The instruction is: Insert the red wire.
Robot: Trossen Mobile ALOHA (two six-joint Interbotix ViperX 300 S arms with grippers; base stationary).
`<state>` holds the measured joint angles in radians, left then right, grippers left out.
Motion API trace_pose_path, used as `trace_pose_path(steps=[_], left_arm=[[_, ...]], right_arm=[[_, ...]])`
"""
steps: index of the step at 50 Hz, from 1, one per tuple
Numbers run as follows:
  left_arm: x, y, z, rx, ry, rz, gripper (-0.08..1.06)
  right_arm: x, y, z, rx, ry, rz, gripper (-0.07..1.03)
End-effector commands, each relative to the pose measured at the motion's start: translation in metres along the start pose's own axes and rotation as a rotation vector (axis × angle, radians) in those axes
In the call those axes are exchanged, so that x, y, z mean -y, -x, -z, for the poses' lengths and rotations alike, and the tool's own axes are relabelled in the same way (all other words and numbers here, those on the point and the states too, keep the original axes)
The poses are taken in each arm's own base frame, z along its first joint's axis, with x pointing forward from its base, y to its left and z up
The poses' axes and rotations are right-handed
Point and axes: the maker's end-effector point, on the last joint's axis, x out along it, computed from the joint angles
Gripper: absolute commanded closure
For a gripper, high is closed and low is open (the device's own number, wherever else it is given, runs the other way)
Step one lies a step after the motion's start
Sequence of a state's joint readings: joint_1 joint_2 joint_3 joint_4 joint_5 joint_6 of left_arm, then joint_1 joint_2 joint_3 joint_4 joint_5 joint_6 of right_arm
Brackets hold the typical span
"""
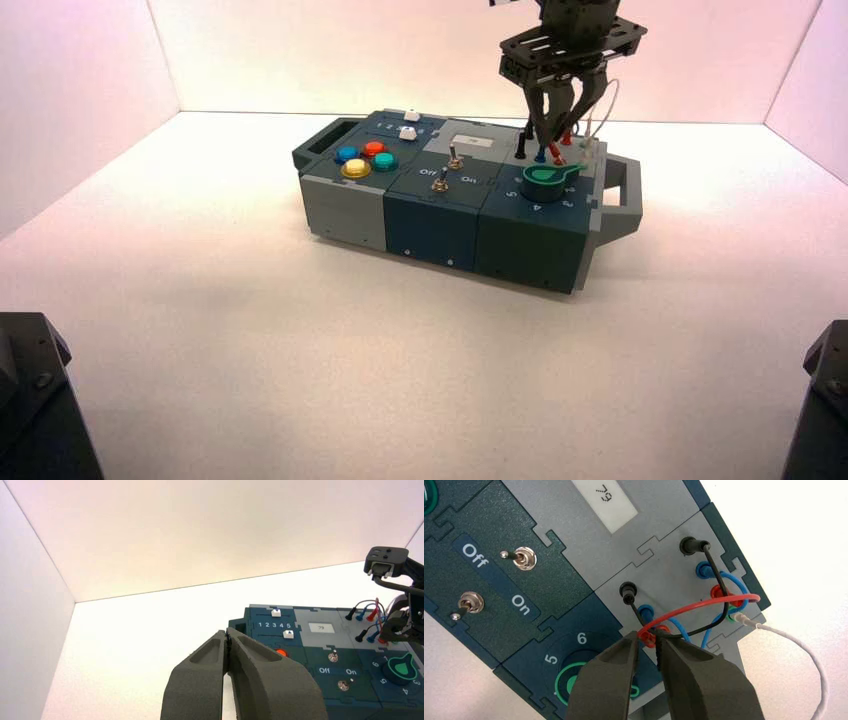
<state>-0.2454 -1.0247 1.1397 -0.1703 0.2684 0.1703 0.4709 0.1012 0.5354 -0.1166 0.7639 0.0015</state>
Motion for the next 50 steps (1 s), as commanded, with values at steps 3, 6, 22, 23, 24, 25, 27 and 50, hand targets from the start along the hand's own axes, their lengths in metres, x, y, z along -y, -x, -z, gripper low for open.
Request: trace_pose_path(steps=[3,6,22,23,24,25,27,50], left_arm=[[-0.0017,0.0027,-0.0173,0.043,0.002,-0.007,1.01],[-0.0018,0.0030,-0.0176,0.044,0.002,-0.008,1.01],[-0.0017,0.0046,-0.0192,0.054,0.002,-0.008,1.01],[-0.0017,0.0046,-0.0192,0.054,0.002,-0.008,1.01],[-0.0017,0.0049,-0.0195,0.055,0.002,-0.008,1.01],[-0.0017,0.0049,-0.0195,0.055,0.002,-0.008,1.01],[-0.0017,0.0049,-0.0195,0.055,0.002,-0.008,1.01],[-0.0017,0.0052,-0.0200,0.058,0.002,-0.008,1.01]], right_arm=[[0.0034,0.0083,-0.0124,0.038,-0.006,0.007,0.80],[0.0034,0.0072,-0.0121,0.035,-0.006,0.007,0.80],[0.0085,0.0053,-0.0127,0.035,-0.021,0.010,0.85],[0.0090,0.0053,-0.0131,0.038,-0.022,0.010,0.86],[0.0096,0.0053,-0.0131,0.038,-0.024,0.010,0.87],[0.0090,0.0053,-0.0134,0.039,-0.022,0.010,0.88],[0.0090,0.0053,-0.0137,0.041,-0.022,0.010,0.89],[0.0116,0.0104,-0.0159,0.070,-0.019,0.021,0.98]])
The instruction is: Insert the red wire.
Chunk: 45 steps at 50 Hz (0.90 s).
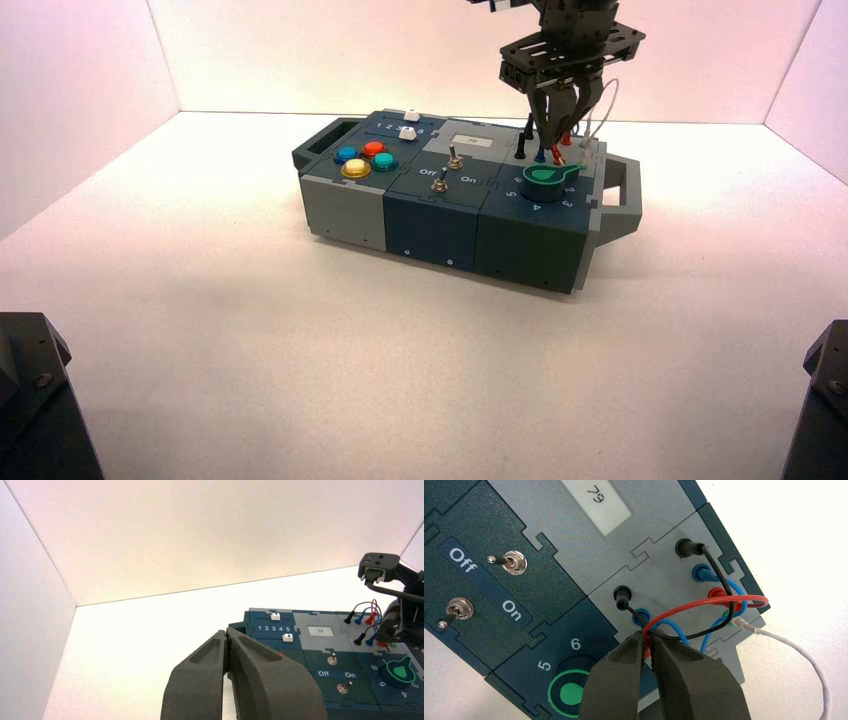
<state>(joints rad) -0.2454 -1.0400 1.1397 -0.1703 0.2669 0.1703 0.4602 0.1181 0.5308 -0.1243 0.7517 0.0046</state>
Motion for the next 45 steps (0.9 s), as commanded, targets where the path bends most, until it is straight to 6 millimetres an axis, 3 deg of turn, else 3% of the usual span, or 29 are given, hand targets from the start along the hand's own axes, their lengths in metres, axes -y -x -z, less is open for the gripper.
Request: trace_pose_path(steps=[1,45], left_arm=[[-0.002,0.002,-0.017,0.041,0.002,-0.008,1.01],[-0.002,0.002,-0.017,0.041,0.001,-0.008,1.01]], right_arm=[[0.008,0.017,-0.015,0.075,-0.014,0.016,0.98],[0.012,0.045,-0.013,0.247,-0.085,0.036,0.98]])
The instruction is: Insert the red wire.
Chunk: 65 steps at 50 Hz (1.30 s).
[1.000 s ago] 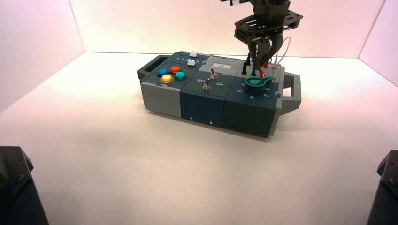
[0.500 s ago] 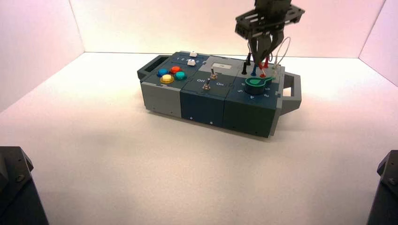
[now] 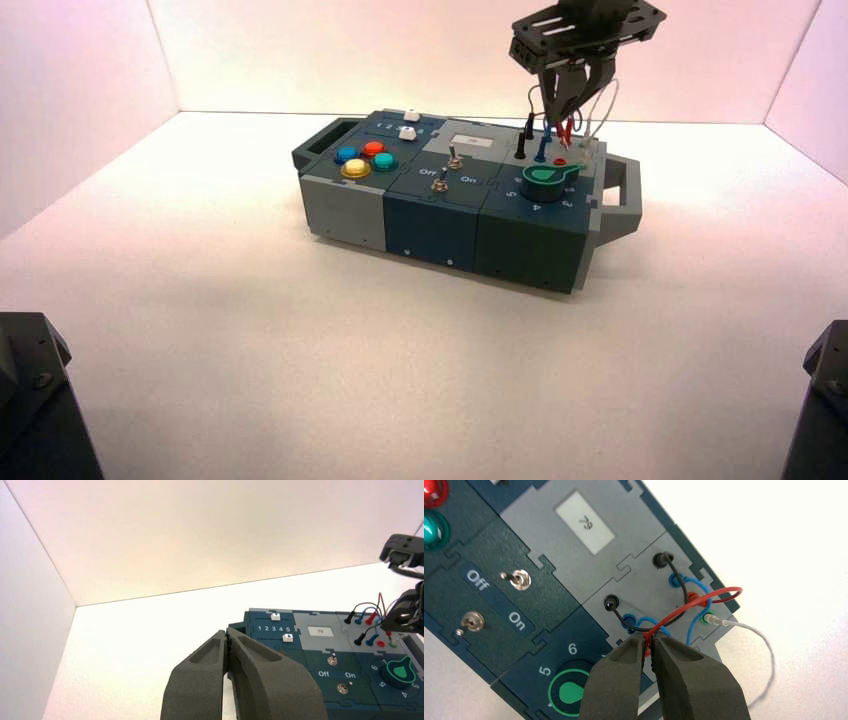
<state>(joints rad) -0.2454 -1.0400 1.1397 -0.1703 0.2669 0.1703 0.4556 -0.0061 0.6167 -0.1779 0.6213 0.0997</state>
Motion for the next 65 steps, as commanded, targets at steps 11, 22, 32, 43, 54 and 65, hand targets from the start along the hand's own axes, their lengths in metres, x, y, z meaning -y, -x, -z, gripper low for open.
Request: trace_pose_path(steps=[11,22,32,43,54,65], left_arm=[[-0.002,0.002,-0.017,0.043,0.002,-0.008,1.01],[-0.002,0.002,-0.017,0.043,0.002,-0.008,1.01],[-0.002,0.003,-0.018,0.046,0.004,-0.008,1.01],[-0.002,0.003,-0.018,0.046,0.002,-0.008,1.01],[-0.002,0.003,-0.018,0.047,0.004,-0.008,1.01],[-0.002,0.003,-0.017,0.044,0.004,-0.008,1.01]], right_arm=[[0.004,0.020,-0.014,0.107,-0.064,-0.001,0.98],[0.002,0.021,-0.009,0.128,-0.101,-0.008,0.98],[0.001,0.024,-0.001,0.155,-0.115,-0.014,0.98],[0.000,0.023,0.004,0.173,-0.136,-0.022,0.98],[-0.002,0.019,0.008,0.196,-0.161,-0.034,0.98],[-0.004,0.016,0.009,0.211,-0.164,-0.040,0.98]])
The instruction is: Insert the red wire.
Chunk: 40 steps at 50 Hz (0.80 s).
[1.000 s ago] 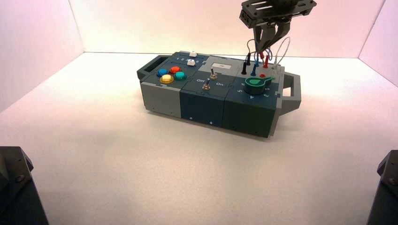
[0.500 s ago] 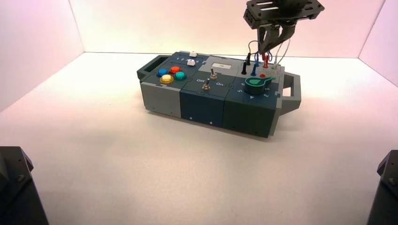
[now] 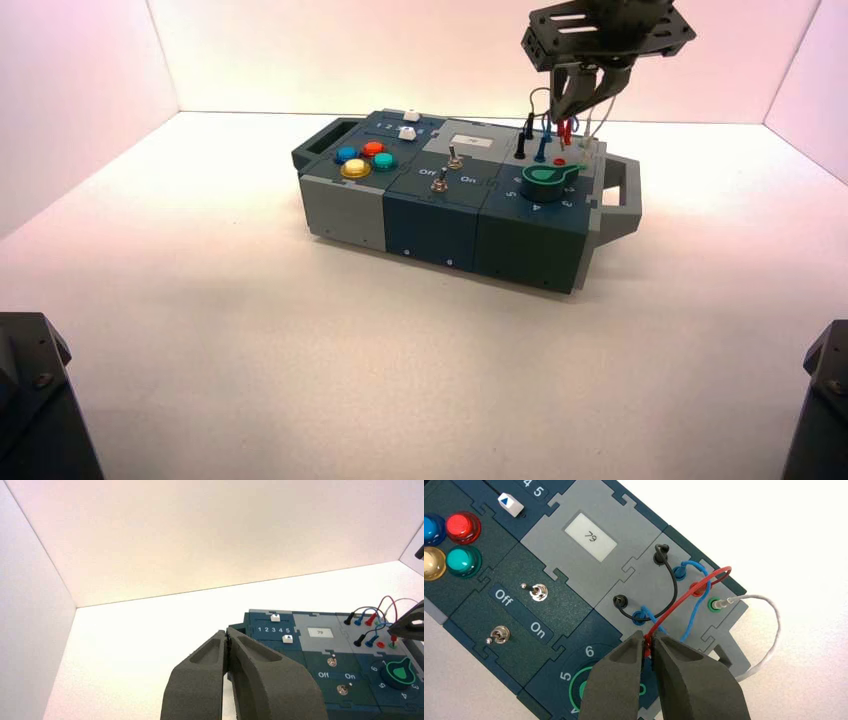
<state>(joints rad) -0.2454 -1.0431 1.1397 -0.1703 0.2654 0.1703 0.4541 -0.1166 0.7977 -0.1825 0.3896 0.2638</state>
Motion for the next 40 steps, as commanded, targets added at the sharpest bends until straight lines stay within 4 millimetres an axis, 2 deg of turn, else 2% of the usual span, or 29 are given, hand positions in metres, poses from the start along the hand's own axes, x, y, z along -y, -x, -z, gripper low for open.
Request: trace_pose_path(steps=[1,16,31,40], left_arm=[[-0.002,0.002,-0.017,0.041,0.002,-0.008,1.01],[-0.002,0.002,-0.017,0.041,0.002,-0.008,1.01],[-0.002,0.002,-0.017,0.043,0.004,-0.008,1.01],[-0.002,0.002,-0.017,0.043,0.002,-0.008,1.01]], right_arm=[[0.000,0.008,-0.012,0.053,-0.010,-0.006,0.98],[-0.001,0.005,-0.009,0.058,-0.008,-0.011,0.98],[0.011,0.000,-0.003,0.045,-0.019,0.009,0.98],[0.011,0.000,-0.005,0.056,-0.016,0.009,0.98]])
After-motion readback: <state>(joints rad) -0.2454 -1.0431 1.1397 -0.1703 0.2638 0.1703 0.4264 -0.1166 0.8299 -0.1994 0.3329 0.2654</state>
